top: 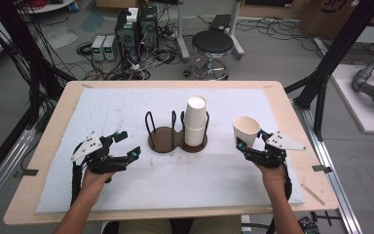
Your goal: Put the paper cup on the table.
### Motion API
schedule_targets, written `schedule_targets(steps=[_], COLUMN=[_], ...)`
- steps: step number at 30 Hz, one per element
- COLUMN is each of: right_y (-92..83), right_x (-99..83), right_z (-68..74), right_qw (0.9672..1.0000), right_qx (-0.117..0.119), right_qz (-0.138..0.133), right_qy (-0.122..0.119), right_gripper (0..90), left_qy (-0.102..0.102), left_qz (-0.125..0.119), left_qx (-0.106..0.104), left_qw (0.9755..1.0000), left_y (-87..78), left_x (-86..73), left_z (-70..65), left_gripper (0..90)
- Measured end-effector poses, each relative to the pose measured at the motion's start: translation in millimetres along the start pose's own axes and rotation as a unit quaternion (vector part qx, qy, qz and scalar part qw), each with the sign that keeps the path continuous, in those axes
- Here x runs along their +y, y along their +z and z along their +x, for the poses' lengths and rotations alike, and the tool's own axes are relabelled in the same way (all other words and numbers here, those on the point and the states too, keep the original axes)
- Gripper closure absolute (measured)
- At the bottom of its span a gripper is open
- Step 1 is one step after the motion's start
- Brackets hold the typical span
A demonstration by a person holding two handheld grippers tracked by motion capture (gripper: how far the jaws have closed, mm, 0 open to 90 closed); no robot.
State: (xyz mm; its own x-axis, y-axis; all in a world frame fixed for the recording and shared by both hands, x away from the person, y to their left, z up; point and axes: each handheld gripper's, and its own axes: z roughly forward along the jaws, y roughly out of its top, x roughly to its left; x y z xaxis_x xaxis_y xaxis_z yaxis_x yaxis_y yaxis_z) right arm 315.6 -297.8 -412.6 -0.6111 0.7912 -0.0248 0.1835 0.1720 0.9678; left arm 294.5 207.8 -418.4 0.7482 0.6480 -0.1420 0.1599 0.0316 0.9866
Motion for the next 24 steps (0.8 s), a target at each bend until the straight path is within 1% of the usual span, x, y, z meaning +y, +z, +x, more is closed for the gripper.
schedule_targets(steps=[2, 3, 4, 5, 7, 9, 11, 13, 17, 19, 21, 24], right_y=[7.1, 7.1, 15.4, 18.9, 21.4, 31.2, 33.1, 41.1, 48.5, 52.4, 55.2, 56.8], right_x=[-1.9, -1.9, -4.3, -5.4, -6.2, -9.3, -10.2, -14.5, -19.2, -21.7, -23.8, -24.4], right_z=[-4.7, -4.7, -9.0, -10.6, -12.2, -15.4, -15.7, -17.3, -18.6, -19.0, -18.7, -19.5], right_qw=[0.9998, 0.9998, 0.9992, 0.9989, 0.9987, 0.9975, 0.9971, 0.9955, 0.9935, 0.9923, 0.9904, 0.9892], right_qx=[-0.016, -0.016, -0.033, -0.038, -0.042, -0.056, -0.059, -0.069, -0.072, -0.070, -0.074, -0.072], right_qz=[0.010, 0.010, 0.022, 0.025, 0.027, 0.036, 0.041, 0.060, 0.081, 0.096, 0.111, 0.121], right_qy=[0.004, 0.004, 0.007, 0.011, 0.014, 0.023, 0.024, 0.024, 0.034, 0.034, 0.034, 0.040], right_gripper=[33.7, 33.7, 33.7, 33.7, 33.7, 33.7, 33.7, 33.7, 33.6, 33.7, 33.6, 33.6], left_qy=[0.001, 0.001, 0.002, 0.001, 0.000, 0.000, 0.000, 0.001, 0.001, 0.001, -0.001, -0.001], left_qz=[0.001, 0.001, 0.002, 0.001, 0.001, 0.002, 0.002, 0.002, 0.004, 0.005, 0.005, 0.006], left_qx=[0.000, 0.000, 0.000, 0.000, 0.000, 0.001, 0.002, 0.002, 0.003, 0.004, 0.005, 0.007], left_qw=[1.0000, 1.0000, 1.0000, 1.0000, 1.0000, 1.0000, 1.0000, 1.0000, 1.0000, 1.0000, 1.0000, 1.0000], left_y=[0.2, 0.2, 0.6, 0.8, 1.0, 0.9, 0.9, 1.0, 1.2, 1.2, 1.1, 0.8], left_x=[-0.1, -0.1, -0.3, -0.4, -0.5, -0.5, -0.6, -0.7, -1.1, -1.2, -1.4, -1.6], left_z=[0.0, 0.0, 0.0, 0.0, -0.1, 0.2, 0.3, 0.5, 0.7, 1.0, 1.4, 2.0], left_gripper=[19.0, 19.0, 19.0, 19.0, 19.0, 19.0, 19.0, 19.0, 19.0, 19.0, 19.0, 19.0])
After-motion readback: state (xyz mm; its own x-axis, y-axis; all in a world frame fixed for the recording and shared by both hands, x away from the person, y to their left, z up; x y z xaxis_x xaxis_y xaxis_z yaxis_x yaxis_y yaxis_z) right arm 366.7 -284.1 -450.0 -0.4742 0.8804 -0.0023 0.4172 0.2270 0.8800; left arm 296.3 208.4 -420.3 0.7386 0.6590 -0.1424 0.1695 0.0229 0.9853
